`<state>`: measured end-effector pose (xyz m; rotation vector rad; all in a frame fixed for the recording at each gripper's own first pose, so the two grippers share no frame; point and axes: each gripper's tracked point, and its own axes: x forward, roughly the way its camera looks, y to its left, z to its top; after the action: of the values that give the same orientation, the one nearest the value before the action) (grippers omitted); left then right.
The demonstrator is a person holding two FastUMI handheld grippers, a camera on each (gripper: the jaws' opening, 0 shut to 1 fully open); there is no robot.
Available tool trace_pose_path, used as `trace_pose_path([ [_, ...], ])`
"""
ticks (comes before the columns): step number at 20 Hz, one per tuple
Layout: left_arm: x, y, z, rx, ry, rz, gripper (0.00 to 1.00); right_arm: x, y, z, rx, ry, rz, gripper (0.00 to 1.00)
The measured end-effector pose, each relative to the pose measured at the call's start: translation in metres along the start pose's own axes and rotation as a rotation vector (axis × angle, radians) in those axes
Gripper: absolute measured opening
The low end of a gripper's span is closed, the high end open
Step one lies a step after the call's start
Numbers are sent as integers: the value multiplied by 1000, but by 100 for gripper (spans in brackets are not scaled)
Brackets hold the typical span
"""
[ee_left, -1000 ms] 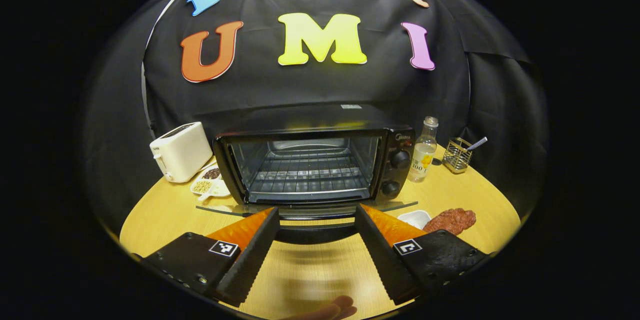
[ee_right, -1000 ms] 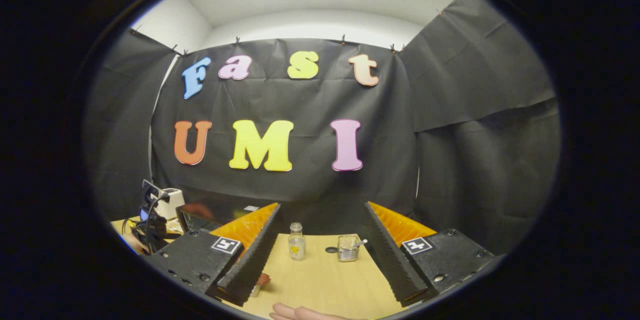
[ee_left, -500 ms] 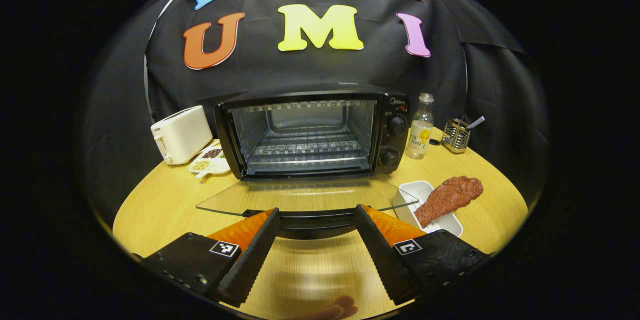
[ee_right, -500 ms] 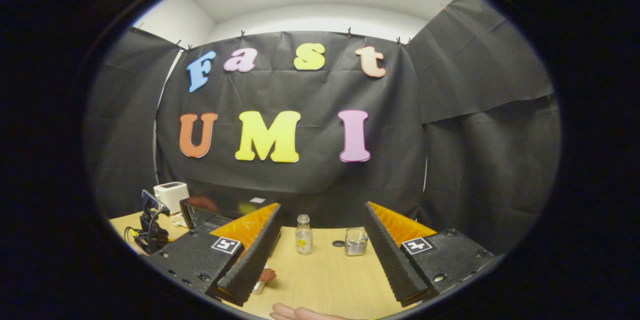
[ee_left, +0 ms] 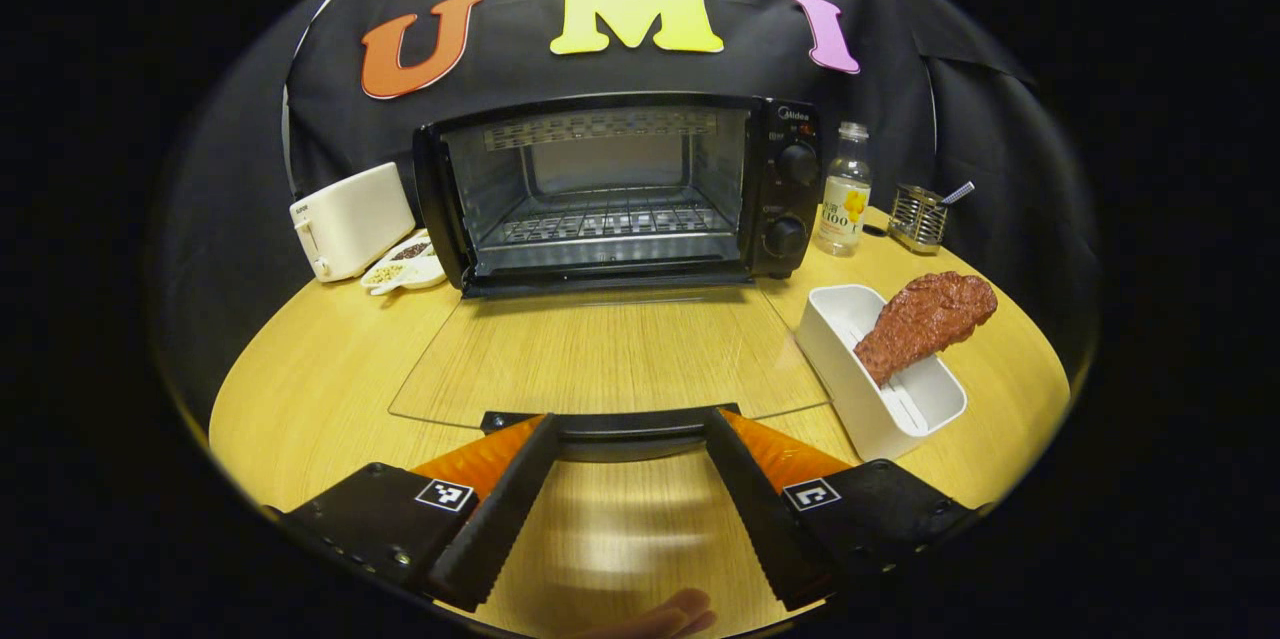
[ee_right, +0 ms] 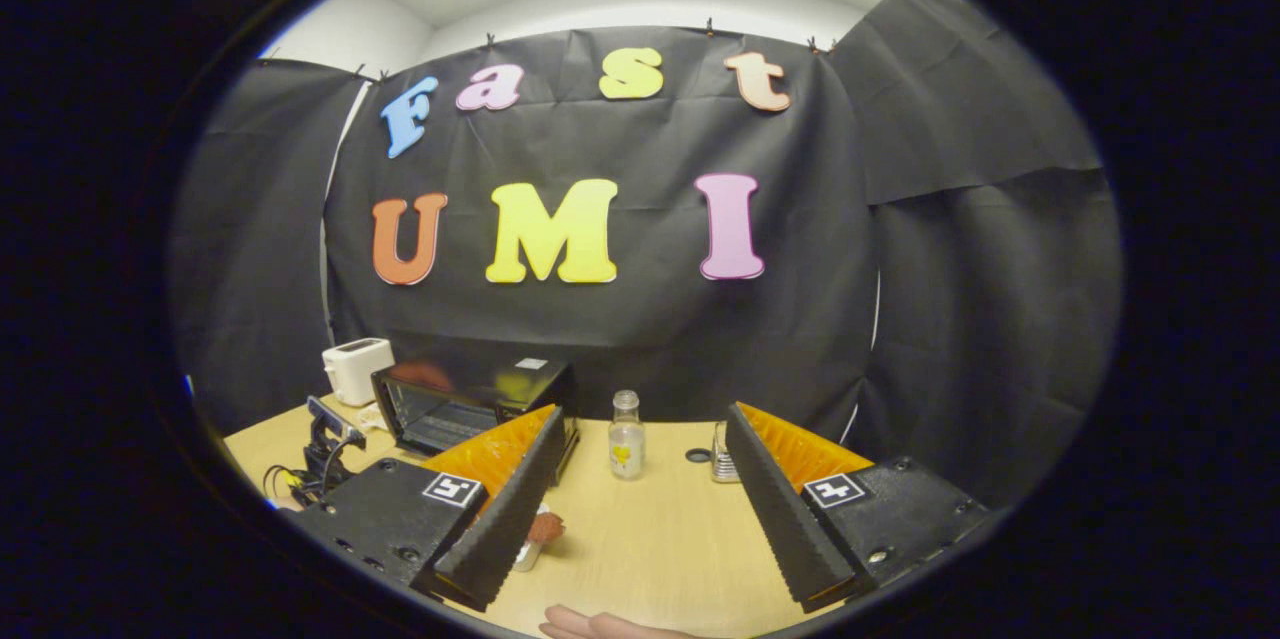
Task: Open the electric oven with the left hand, put the food in, and close the electric oven.
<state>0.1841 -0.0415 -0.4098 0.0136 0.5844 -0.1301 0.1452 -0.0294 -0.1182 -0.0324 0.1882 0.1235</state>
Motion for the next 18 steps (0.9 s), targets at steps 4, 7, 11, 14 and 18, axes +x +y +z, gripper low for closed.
trace_pose_path([
  [4, -16, 8, 11, 31, -54, 43, 97, 19, 7, -29, -16, 100, 28, 100],
  [7, -46, 5, 36, 24, -141, 40, 96, 37, 11, -57, -22, 201, 53, 100],
  [11, -94, 22, 83, 35, -266, 103, 96, 60, 25, -88, 9, 339, 120, 100],
  [14, -132, 30, 122, 80, -376, 153, 96, 71, 45, -114, 48, 452, 210, 100],
  [18, -187, 32, 160, 36, -467, 155, 96, 83, 75, -152, 127, 616, 324, 98],
])
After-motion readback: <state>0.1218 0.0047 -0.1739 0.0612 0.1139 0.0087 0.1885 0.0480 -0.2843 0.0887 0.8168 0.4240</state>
